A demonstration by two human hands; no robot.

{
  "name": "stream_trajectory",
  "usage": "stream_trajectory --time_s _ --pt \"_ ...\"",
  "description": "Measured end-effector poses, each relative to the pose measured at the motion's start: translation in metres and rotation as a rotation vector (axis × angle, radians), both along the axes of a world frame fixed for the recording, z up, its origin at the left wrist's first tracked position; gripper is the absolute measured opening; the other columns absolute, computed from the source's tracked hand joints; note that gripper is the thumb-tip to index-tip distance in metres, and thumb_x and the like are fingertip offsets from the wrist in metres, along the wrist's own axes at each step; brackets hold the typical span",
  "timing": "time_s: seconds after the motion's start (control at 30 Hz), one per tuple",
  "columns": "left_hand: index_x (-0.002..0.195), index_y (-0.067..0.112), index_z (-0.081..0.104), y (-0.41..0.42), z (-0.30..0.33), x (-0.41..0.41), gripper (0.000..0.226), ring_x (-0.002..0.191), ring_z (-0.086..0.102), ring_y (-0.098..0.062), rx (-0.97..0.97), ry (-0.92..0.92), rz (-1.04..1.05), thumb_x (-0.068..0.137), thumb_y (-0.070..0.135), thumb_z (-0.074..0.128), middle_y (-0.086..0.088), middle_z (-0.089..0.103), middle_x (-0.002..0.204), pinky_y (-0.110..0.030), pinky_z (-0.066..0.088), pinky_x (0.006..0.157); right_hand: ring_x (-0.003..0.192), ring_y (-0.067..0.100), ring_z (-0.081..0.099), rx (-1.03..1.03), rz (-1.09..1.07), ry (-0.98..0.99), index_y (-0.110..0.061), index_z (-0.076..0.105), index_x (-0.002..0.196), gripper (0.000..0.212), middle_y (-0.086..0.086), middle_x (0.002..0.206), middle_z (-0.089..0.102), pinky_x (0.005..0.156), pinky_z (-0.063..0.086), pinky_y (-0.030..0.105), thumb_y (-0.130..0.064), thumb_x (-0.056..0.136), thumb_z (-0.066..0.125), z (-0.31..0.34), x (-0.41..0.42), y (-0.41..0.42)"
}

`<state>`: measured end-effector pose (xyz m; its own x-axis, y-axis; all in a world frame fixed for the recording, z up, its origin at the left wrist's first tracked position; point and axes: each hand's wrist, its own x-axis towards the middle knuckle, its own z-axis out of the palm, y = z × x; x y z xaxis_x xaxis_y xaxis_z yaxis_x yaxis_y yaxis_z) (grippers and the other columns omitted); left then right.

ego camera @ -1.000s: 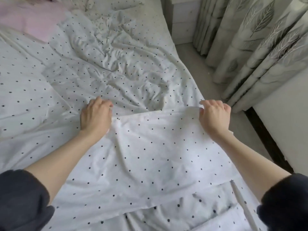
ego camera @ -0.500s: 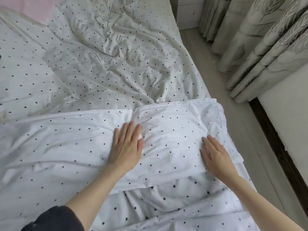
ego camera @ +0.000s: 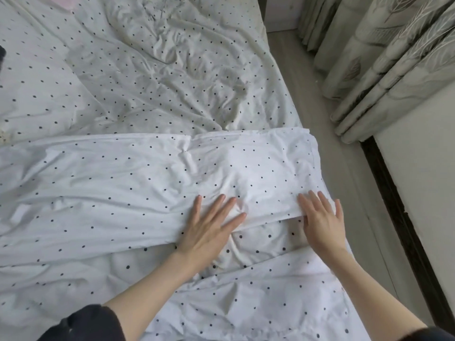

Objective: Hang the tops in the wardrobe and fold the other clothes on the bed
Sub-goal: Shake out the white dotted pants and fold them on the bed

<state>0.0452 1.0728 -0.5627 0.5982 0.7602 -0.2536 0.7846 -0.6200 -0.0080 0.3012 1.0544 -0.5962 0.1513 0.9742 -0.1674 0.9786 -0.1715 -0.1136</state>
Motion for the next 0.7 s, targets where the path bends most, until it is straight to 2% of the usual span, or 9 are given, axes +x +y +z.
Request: stream_trajectory --time_s 0.07,0.13,0.17,0.27,0.3,0.37,0.43,0.6,0.7 --pt "0.13 0.025 0.056 -0.004 0.0 0.0 0.088 0.128 0.047 -0.028 0.034 -0.068 0.037 0.049 -0.003 0.079 -0.007 0.051 0.139 -0.061 0.041 0.096 0.119 0.037 0.054 0.161 -0.01 0.004 -0.004 0.063 0.115 0.049 0.012 0.119 0.063 0.102 0.032 0.061 0.018 0.071 0.06 0.011 0.004 -0.006" --pt "0.132 0.023 0.054 -0.009 0.004 0.003 0.093 0.129 0.046 -0.029 0.019 -0.08 0.049 0.047 -0.006 0.078 -0.009 0.049 0.14 -0.062 0.039 0.097 0.114 0.038 0.057 0.191 0.022 -0.035 -0.002 0.064 0.11 0.048 0.014 0.116 0.064 0.098 0.036 0.061 0.02 0.068 0.061 0.021 0.009 -0.015" --pt "0.137 0.025 0.048 -0.014 0.005 0.005 0.093 0.134 0.04 -0.029 -0.002 -0.057 0.041 0.053 -0.004 0.076 -0.009 0.042 0.145 -0.063 0.032 0.102 0.12 0.037 0.053 0.155 0.012 -0.046 -0.003 0.062 0.114 0.044 0.013 0.122 0.061 0.101 0.033 0.06 0.015 0.074 0.059 0.024 0.011 -0.021" --pt "0.151 0.031 0.006 -0.029 -0.005 0.005 0.083 0.145 -0.006 -0.027 -0.097 -0.005 0.097 0.085 0.005 0.05 -0.006 -0.004 0.159 -0.057 -0.009 0.111 0.14 0.027 0.028 -0.047 -0.126 0.03 -0.012 0.042 0.139 0.045 0.009 0.149 0.035 0.111 0.015 0.053 -0.016 0.095 0.049 0.024 0.011 -0.039" --pt "0.151 0.029 0.007 -0.04 -0.003 0.006 0.077 0.145 -0.008 -0.028 -0.128 -0.01 0.121 0.089 0.007 0.048 -0.007 -0.004 0.159 -0.056 -0.009 0.111 0.141 0.026 0.027 -0.068 -0.142 0.062 -0.012 0.04 0.141 0.048 0.009 0.151 0.033 0.112 0.014 0.052 -0.022 0.096 0.05 0.027 0.008 -0.052" --pt "0.143 0.019 0.04 -0.058 0.005 0.009 0.065 0.142 0.022 -0.033 -0.101 -0.109 0.129 0.082 0.011 0.064 -0.014 0.025 0.153 -0.061 0.019 0.11 0.133 0.029 0.041 -0.007 -0.055 0.121 -0.009 0.051 0.132 0.047 0.012 0.143 0.044 0.109 0.024 0.057 -0.023 0.088 0.063 0.029 -0.006 -0.073" --pt "0.125 0.011 0.061 -0.081 0.009 0.005 0.054 0.129 0.045 -0.035 -0.071 -0.225 0.122 0.073 0.015 0.076 -0.017 0.047 0.14 -0.063 0.039 0.097 0.122 0.032 0.053 0.032 0.104 0.145 -0.008 0.06 0.122 0.051 0.014 0.133 0.054 0.102 0.034 0.059 -0.023 0.076 0.077 0.031 -0.029 -0.1" --pt "0.116 0.018 0.067 -0.136 0.02 -0.038 0.059 0.123 0.053 -0.026 -0.14 -0.14 0.095 0.064 0.041 0.083 -0.012 0.054 0.135 -0.059 0.044 0.093 0.128 0.033 0.047 -0.155 0.351 0.1 -0.016 0.056 0.13 0.086 0.013 0.14 0.049 0.098 0.036 0.063 -0.06 0.06 0.076 0.032 -0.079 -0.151" --pt "0.105 0.022 0.071 -0.154 0.027 -0.071 0.061 0.12 0.056 -0.025 -0.171 -0.065 0.099 0.049 0.035 0.09 -0.009 0.06 0.128 -0.06 0.046 0.09 0.128 0.038 0.045 -0.231 0.398 0.048 -0.018 0.043 0.134 0.109 0.015 0.141 0.046 0.095 0.037 0.067 -0.056 0.041 0.086 0.036 -0.091 -0.162"
